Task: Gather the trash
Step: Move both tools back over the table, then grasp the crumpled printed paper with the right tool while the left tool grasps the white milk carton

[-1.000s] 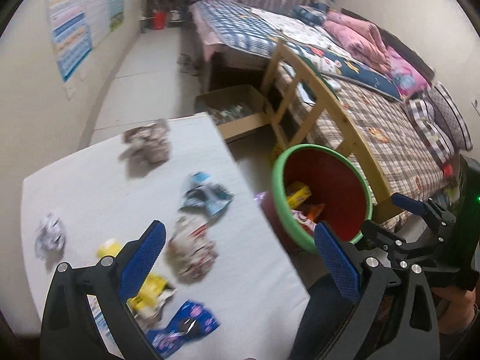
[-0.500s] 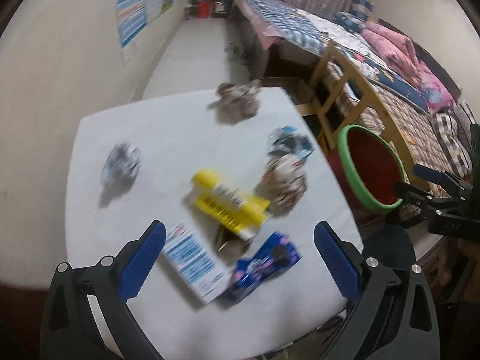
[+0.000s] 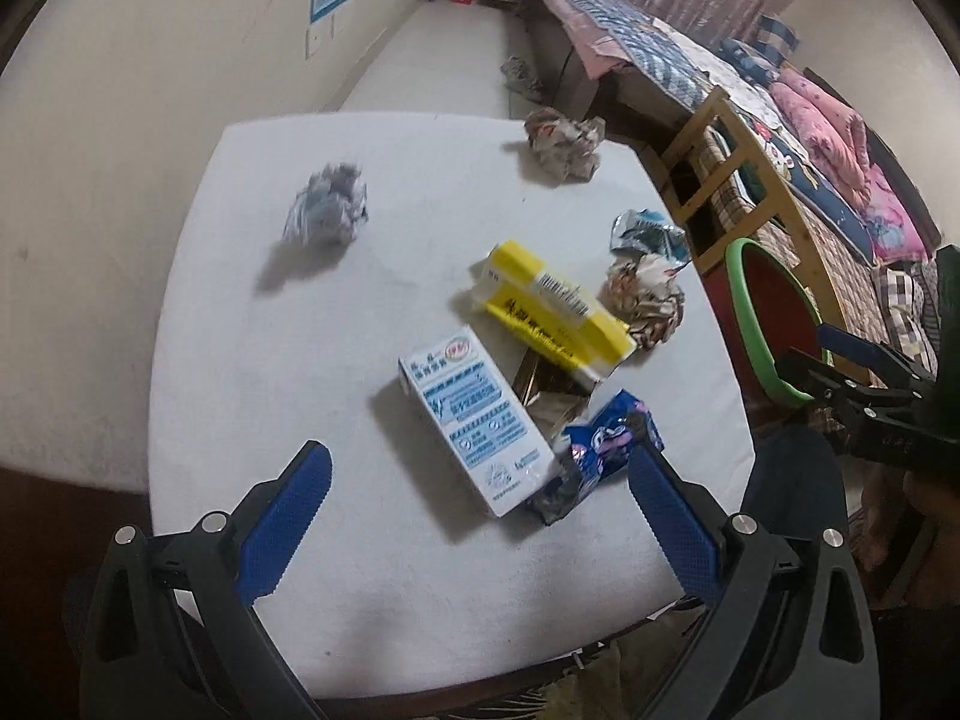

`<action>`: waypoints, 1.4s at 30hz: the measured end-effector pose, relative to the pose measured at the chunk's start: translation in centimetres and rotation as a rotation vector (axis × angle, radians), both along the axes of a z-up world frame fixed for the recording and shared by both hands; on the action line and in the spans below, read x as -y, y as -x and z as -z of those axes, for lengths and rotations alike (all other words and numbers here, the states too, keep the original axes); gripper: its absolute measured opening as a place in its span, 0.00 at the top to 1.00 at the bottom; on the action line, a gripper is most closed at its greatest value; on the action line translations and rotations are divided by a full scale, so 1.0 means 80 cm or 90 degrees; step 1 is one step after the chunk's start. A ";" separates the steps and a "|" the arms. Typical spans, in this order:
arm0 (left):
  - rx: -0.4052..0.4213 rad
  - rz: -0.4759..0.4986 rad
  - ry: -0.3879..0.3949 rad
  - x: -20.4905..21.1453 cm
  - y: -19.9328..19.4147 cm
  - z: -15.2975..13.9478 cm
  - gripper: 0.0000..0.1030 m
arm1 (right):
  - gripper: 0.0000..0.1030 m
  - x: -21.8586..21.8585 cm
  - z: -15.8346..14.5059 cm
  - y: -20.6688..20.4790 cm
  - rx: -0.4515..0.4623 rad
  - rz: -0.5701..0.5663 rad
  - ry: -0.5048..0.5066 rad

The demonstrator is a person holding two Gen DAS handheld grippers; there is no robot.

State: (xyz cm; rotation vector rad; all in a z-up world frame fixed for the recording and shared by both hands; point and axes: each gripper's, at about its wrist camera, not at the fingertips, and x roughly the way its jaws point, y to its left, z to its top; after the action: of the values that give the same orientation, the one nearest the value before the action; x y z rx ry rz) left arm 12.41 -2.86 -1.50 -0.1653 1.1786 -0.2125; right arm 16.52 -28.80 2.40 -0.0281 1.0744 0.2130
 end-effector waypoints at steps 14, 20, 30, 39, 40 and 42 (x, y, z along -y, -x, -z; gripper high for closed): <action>-0.069 -0.114 0.054 0.004 -0.029 0.054 0.08 | 0.05 -0.004 0.026 -0.032 -0.024 0.006 -0.003; -0.108 -0.153 0.061 0.006 -0.048 0.085 0.09 | 0.05 -0.001 0.048 -0.052 -0.046 0.014 -0.015; -0.138 -0.187 0.037 0.017 -0.069 0.121 0.09 | 0.09 0.001 0.095 -0.087 -0.075 0.031 -0.020; -0.158 -0.230 0.038 0.012 -0.081 0.139 0.18 | 0.16 -0.007 0.122 -0.106 -0.094 0.030 -0.023; -0.165 -0.237 0.042 0.011 -0.083 0.142 0.18 | 0.16 -0.008 0.124 -0.107 -0.094 0.032 -0.024; -0.173 -0.241 0.042 0.011 -0.086 0.146 0.19 | 0.21 -0.008 0.128 -0.112 -0.099 0.036 -0.027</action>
State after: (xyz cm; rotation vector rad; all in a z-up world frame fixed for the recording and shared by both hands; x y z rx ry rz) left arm 19.27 -3.71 -13.20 -0.4819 1.3843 0.1078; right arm 25.46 -28.18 -7.81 0.0575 1.2243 0.1889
